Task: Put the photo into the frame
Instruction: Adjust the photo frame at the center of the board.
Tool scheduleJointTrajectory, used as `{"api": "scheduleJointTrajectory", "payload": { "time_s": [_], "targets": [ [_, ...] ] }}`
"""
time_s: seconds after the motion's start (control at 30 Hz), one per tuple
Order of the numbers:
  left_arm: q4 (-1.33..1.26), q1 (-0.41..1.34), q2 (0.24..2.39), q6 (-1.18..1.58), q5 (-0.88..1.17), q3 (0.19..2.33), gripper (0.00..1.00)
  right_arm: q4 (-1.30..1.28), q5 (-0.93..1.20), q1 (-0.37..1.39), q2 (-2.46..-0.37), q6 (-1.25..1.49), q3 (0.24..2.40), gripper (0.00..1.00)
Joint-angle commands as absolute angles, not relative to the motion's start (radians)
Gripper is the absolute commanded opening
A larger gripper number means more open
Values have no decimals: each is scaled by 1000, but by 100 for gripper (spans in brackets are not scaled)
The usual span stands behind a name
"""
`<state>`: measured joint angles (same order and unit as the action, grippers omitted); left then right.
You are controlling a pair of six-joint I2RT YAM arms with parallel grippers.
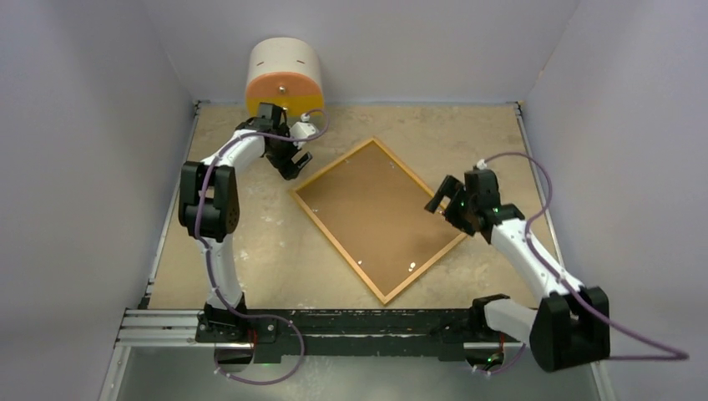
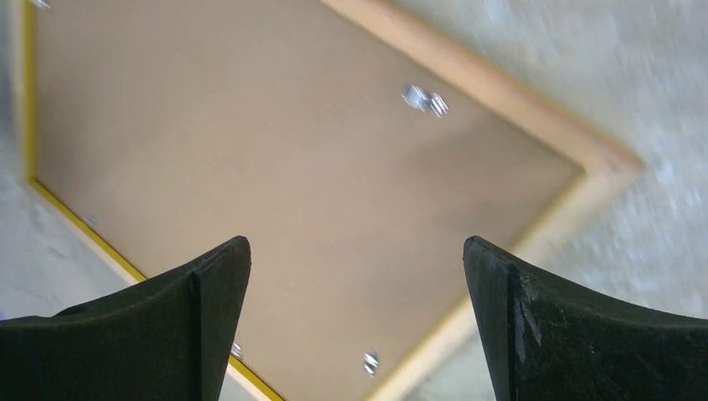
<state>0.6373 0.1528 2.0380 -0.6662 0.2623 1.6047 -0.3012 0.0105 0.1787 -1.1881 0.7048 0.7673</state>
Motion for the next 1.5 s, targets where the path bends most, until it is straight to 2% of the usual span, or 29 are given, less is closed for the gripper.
{"api": "scheduleJointTrajectory", "payload": {
  "time_s": [0.0, 0.1, 0.2, 0.47, 0.63, 0.87, 1.1, 1.23, 1.33, 1.47],
  "targets": [
    [464, 160, 2045, -620, 162, 1567, 89, -480, 15, 178, -995, 759, 640, 99],
    [378, 161, 2037, -610, 146, 1515, 85, -504, 51, 178, -887, 796, 552, 99],
    [327, 164, 2033, -610, 153, 1475, 79, -477, 75, 179, -870, 828, 508, 99],
    [327, 180, 2018, -684, 231, 1381, 66, -376, 57, 178, -968, 842, 474, 99],
    [327, 199, 1983, -763, 274, 1288, 65, -240, 76, 178, -1097, 866, 514, 99],
    [483, 202, 1887, -969, 441, 1186, 70, -161, 55, 175, -1376, 815, 715, 99],
    [833, 218, 1853, -1211, 591, 1164, 71, -82, 22, 170, -1589, 836, 913, 99],
    [909, 321, 1758, -1278, 631, 1054, 66, -73, 80, 170, -1760, 826, 1088, 98],
    [877, 424, 1639, -1259, 642, 963, 68, -47, 110, 173, -1870, 846, 1204, 96],
    [977, 473, 1624, -1243, 710, 1024, 70, -62, 160, 191, -1996, 832, 1360, 96]
  ]
}}
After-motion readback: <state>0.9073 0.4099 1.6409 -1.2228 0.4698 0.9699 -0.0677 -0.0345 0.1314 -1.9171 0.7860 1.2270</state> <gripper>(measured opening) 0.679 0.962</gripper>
